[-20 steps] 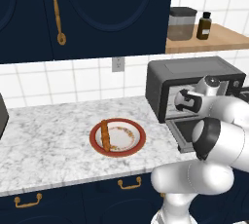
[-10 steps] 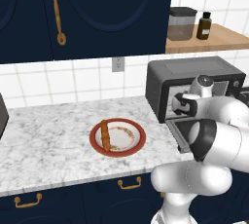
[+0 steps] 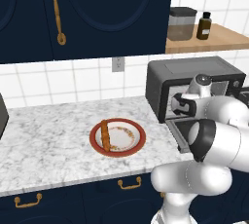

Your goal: Pick up the kebab skewer and baguette bread, and place them inside the toaster oven. Close the toaster oven door and start by setting the timer.

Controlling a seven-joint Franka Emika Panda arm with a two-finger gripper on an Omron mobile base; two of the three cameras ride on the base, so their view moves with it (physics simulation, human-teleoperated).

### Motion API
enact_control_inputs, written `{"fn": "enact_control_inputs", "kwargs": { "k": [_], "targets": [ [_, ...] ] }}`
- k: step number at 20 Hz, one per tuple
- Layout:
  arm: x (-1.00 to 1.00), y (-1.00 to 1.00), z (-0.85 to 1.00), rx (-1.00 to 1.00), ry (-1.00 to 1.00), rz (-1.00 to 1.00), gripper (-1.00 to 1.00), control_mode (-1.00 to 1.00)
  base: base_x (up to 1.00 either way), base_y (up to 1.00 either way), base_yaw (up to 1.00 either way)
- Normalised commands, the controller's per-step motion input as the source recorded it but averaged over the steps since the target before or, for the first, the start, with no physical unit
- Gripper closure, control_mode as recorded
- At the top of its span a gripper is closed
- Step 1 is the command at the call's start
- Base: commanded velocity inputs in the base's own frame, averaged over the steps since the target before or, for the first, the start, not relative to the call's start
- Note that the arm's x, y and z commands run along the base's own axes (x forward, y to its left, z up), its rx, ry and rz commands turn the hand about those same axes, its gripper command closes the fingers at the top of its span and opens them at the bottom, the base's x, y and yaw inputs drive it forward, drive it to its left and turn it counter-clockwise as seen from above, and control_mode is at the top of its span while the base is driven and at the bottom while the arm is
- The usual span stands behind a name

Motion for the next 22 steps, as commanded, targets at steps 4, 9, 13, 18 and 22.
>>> {"fn": "enact_control_inputs", "kwargs": {
  "k": [4, 9, 13, 18, 22],
  "targets": [
    [0.00, 0.00, 0.03, 0.00, 0.01, 0.08, -1.00, -1.00, 0.00, 0.00, 0.00],
    [-0.10, 0.00, 0.14, 0.00, 0.00, 0.05, -1.00, -1.00, 0.00, 0.00, 0.00],
    [-0.43, 0.00, 0.13, 0.00, 0.00, 0.00, -1.00, -1.00, 0.00, 0.00, 0.00],
    [-0.42, 0.00, 0.35, 0.00, 0.00, 0.00, -1.00, -1.00, 0.00, 0.00, 0.00],
    [-0.62, 0.08, 0.47, 0.00, 0.00, 0.00, -1.00, -1.00, 0.00, 0.00, 0.00]
  ]
}}
